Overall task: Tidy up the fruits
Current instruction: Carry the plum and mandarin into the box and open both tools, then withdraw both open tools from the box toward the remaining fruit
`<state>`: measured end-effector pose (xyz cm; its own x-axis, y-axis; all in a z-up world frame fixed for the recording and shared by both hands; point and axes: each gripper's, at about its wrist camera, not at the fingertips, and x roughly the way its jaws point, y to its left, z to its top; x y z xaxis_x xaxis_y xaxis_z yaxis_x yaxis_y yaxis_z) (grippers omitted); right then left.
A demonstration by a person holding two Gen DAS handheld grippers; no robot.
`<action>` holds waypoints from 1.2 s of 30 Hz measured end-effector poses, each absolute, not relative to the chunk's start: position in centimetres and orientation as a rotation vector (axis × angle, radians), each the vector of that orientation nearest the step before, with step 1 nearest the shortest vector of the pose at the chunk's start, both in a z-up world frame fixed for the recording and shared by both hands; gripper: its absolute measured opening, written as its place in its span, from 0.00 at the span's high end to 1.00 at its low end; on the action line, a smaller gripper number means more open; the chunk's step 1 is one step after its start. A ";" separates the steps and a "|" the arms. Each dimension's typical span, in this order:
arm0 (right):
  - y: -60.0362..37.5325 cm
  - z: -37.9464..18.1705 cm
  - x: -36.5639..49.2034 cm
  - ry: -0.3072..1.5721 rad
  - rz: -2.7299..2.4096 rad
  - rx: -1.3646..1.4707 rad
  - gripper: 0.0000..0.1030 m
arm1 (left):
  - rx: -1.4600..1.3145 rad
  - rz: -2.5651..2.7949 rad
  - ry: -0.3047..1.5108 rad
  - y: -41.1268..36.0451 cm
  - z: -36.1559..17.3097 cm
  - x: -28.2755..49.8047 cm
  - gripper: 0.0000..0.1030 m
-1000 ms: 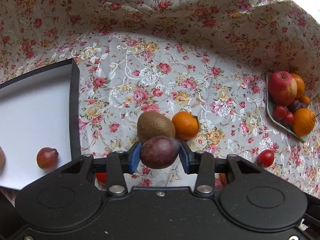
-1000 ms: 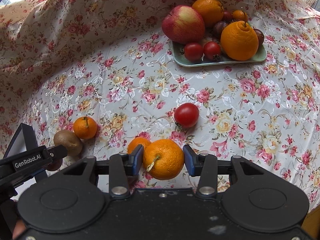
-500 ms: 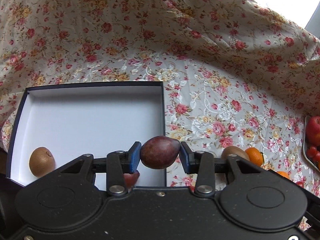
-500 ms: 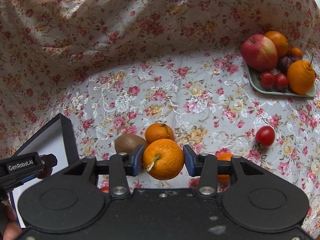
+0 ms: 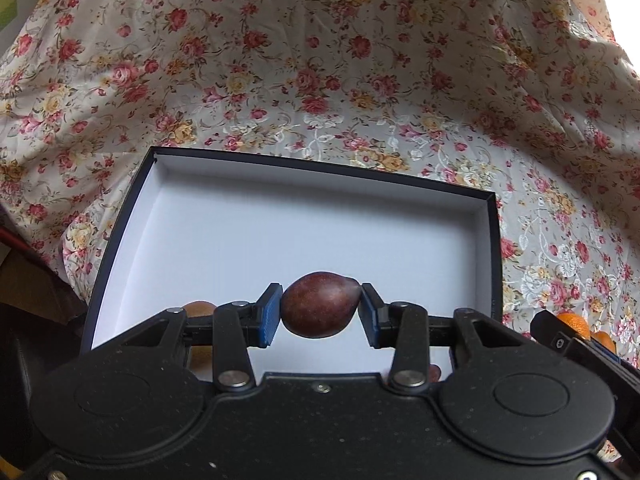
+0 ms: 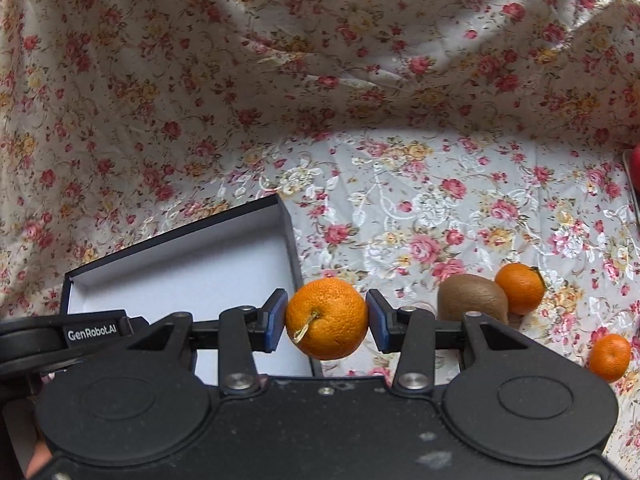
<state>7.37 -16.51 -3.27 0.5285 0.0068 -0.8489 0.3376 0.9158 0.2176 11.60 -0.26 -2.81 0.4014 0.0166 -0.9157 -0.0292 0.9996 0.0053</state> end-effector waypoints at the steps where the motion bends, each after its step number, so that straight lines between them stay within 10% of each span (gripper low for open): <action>1: -15.9 -3.4 7.6 1.000 -0.193 0.370 0.56 | -0.017 0.037 1.159 0.3 -2.9 11.7 0.52; 36: -16.4 -2.1 5.6 1.002 -0.212 0.286 0.55 | 0.054 0.015 1.205 -1.1 -1.9 11.2 0.49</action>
<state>5.60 -16.42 -2.13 0.5231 -0.0440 -0.8511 0.3045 0.9424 0.1384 11.21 -1.10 -1.94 0.3578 0.0406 -0.9329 0.0169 0.9986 0.0500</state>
